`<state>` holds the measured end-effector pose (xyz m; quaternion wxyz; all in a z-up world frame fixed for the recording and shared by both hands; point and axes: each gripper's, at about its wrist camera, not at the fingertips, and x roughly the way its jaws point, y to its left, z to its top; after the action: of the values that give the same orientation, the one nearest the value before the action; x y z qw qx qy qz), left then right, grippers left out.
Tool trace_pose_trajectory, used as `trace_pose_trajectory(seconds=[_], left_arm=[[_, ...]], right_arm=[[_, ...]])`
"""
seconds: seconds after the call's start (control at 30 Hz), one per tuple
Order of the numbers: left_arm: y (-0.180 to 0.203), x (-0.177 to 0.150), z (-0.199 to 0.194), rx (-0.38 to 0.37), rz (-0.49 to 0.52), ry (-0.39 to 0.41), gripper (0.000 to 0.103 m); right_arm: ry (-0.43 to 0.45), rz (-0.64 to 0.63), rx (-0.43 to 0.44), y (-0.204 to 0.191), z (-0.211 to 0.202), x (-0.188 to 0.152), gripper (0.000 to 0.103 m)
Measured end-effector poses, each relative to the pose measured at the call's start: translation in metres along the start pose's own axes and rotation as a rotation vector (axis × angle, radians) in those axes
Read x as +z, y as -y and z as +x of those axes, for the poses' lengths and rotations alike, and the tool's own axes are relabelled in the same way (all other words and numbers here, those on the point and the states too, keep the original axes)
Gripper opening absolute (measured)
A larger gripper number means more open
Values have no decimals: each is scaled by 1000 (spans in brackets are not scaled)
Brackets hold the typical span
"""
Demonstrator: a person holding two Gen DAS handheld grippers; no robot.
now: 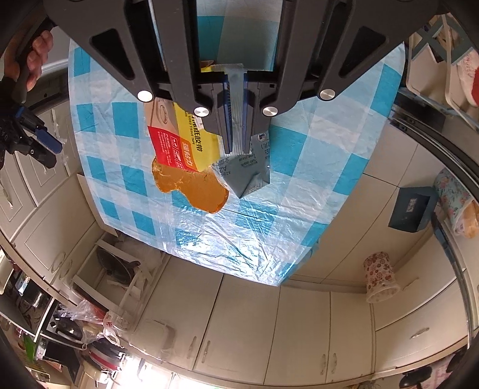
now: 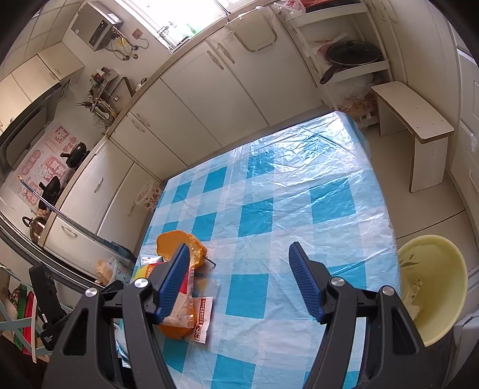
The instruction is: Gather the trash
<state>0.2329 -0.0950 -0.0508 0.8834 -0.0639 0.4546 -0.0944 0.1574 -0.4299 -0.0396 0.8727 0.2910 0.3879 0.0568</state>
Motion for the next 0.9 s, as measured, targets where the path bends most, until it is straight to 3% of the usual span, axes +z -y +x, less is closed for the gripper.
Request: trace_pose_trajectory(seconds=[0.03, 0.1, 0.13, 0.17, 0.37, 0.53, 0.6, 0.7, 0.77, 0.83, 0.9], left_arm=[[-1, 0, 2, -9, -6, -17, 7], [-6, -2, 9, -28, -27, -63, 20], [-9, -4, 12, -30, -41, -85, 47], [-13, -5, 14, -32, -63, -92, 66], [-22, -7, 24, -61, -124, -130, 75], [-11, -3, 22, -72, -100, -100, 74], [-3, -2, 19, -89, -73, -83, 71], [6, -1, 17, -104, -37, -76, 43], [7, -1, 16, -118, -36, -82, 17], [4, -1, 16, -140, -52, -85, 1], [0, 0, 11, -153, -66, -69, 0]], right_arm=[[-3, 0, 1, -1, 1, 0, 66], [-11, -4, 5, -3, 4, -1, 66], [-14, -7, 6, -4, 5, -1, 66], [-17, -11, 8, -6, 7, -2, 67], [-31, -23, 11, -12, 13, -4, 67], [-52, -32, 12, -15, 19, -8, 67], [-73, -49, 12, -20, 24, -11, 67], [-115, -88, 8, -29, 34, -18, 67], [-145, -114, 4, -35, 42, -24, 67], [-172, -146, -4, -43, 50, -30, 67], [-198, -181, -12, -50, 57, -37, 67]])
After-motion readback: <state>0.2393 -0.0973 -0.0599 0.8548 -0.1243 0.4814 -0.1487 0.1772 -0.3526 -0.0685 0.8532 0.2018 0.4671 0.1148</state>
